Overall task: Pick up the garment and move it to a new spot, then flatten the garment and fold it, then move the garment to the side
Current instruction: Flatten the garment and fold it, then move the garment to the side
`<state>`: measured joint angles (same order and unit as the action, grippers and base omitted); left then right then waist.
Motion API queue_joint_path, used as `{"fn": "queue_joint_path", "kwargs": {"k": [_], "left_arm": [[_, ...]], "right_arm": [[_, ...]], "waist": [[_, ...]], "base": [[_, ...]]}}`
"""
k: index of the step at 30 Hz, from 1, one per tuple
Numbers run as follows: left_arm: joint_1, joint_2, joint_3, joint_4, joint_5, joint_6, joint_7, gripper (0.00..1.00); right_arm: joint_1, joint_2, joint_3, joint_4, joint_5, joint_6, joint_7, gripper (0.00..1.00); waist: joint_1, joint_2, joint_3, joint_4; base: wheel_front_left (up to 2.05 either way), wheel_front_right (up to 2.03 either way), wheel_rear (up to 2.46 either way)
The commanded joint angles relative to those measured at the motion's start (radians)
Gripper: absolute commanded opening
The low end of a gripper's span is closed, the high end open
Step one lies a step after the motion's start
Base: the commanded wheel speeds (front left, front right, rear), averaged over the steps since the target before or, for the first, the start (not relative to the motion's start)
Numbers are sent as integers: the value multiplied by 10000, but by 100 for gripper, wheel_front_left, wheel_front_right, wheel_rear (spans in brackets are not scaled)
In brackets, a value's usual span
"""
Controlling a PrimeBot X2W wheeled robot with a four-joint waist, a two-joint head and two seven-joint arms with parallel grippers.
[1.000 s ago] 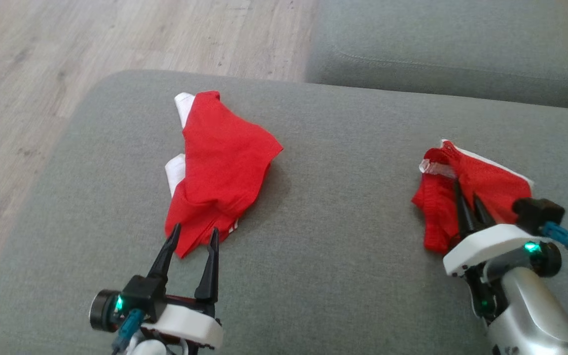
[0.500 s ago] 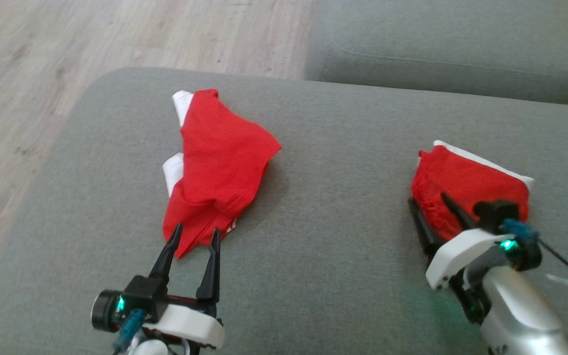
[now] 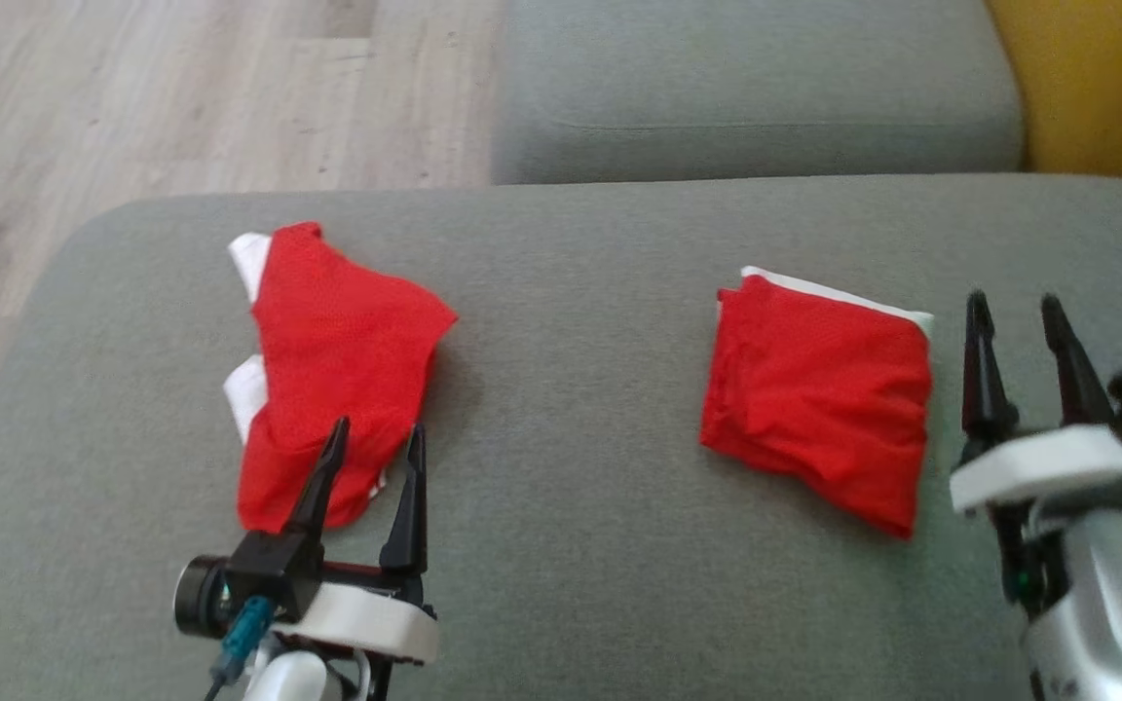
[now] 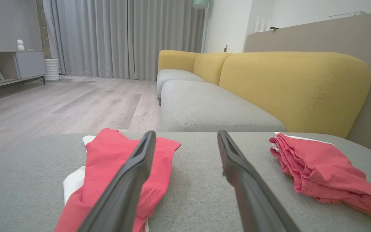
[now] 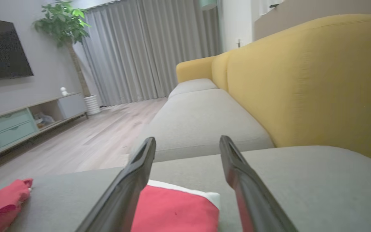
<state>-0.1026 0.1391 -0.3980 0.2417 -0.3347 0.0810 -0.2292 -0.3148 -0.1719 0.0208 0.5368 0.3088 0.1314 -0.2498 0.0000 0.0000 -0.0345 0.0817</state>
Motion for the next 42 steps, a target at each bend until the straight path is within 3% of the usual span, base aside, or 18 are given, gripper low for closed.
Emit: {"fn": "queue_joint_path", "kwargs": {"k": [1, 7, 17, 18, 19, 27, 38, 42], "left_arm": [[-506, 9, 348, -155, -33, 83, -129, 100], [-336, -116, 449, 328, -39, 79, -280, 100], [-645, -373, 538, 436, 111, -107, -322, 100], [-726, -390, 531, 401, 152, -132, -322, 100], [-806, -405, 522, 373, 193, -153, -322, 100], [-1362, -576, 414, 335, 365, -304, -324, 100], [-1966, -781, 128, 393, 519, -483, -325, 100], [-1986, -814, 93, 419, 534, -486, -325, 100]], "right_arm": [[291, 257, -94, -637, -369, -7, -112, 100], [1721, 1029, -974, -1726, -1186, -7, -31, 100], [1790, 1209, -993, -2537, -1396, -7, 408, 100], [1672, 1210, -1022, -2596, -1343, -7, 466, 16], [1527, 1212, -1070, -2644, -1319, -7, 510, 0], [-212, 1215, -1514, -1779, -1702, -7, 1350, 0], [-2353, 1042, -2213, 1792, -2535, -7, 2207, 0], [-2761, 1022, -1966, 2649, -2547, -7, 1621, 0]], "waist": [[0, 0, 4, -319], [0, 0, 185, -826], [0, 0, 770, -736], [0, 0, 908, -663], [0, 0, 1071, -578], [0, 0, 2354, 283], [0, 0, 3183, 1251], [0, 0, 3096, 1371]], "base": [[0, 0, 0], [0, 0, 0], [0, 0, 0], [0, 0, 0], [0, 0, 0], [0, 0, 0], [0, 0, 0], [0, 0, 0]]}}
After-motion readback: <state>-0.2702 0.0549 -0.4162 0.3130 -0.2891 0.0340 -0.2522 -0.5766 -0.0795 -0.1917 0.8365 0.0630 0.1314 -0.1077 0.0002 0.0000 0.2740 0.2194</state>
